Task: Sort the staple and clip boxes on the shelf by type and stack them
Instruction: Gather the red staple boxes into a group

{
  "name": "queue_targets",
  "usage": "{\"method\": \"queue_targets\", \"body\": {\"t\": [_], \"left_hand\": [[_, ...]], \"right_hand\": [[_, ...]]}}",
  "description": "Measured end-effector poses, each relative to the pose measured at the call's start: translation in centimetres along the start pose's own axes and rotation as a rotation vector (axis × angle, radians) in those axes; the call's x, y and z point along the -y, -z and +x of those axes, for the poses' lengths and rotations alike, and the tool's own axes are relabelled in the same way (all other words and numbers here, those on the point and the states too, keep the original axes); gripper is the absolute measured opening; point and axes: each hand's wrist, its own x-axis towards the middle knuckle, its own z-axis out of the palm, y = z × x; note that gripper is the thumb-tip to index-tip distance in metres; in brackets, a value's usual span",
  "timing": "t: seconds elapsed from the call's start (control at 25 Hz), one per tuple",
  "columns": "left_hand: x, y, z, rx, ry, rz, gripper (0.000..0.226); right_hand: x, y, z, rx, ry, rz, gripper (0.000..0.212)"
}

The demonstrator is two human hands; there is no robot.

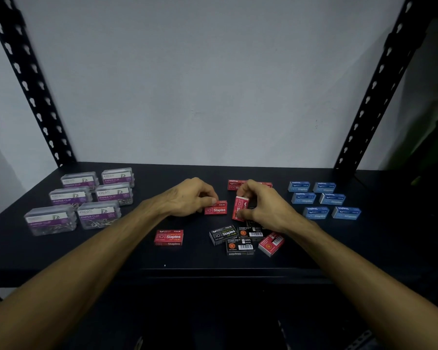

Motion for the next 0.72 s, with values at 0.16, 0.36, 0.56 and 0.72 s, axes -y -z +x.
{"method": "queue_targets", "body": {"t": [0.16, 0.36, 0.56, 0.72], "left_hand": [[-0.03, -0.13, -0.08, 0.001, -0.013, -0.004, 0.021], [0.16, -0.19, -0.10, -0.012, -0.001, -0.026, 0.020], [0.28, -0.33, -0.22, -0.008, -0.005, -0.018, 0.024], [0.29, -0.47, -0.03, -0.032, -0.022, 0.011, 0.020]], "right_hand": [[0.05, 0.07, -0.30, 0.000, 0.030, -0.008, 0.035], [0.20, 0.07, -0.82, 0.007, -0.003, -0.009, 0.035], [0.29, 0.00, -1.00, 0.022, -0.055, 0.017, 0.019], [0.34, 0.15, -0.67, -0.005, -0.065, 0.175, 0.013]]}}
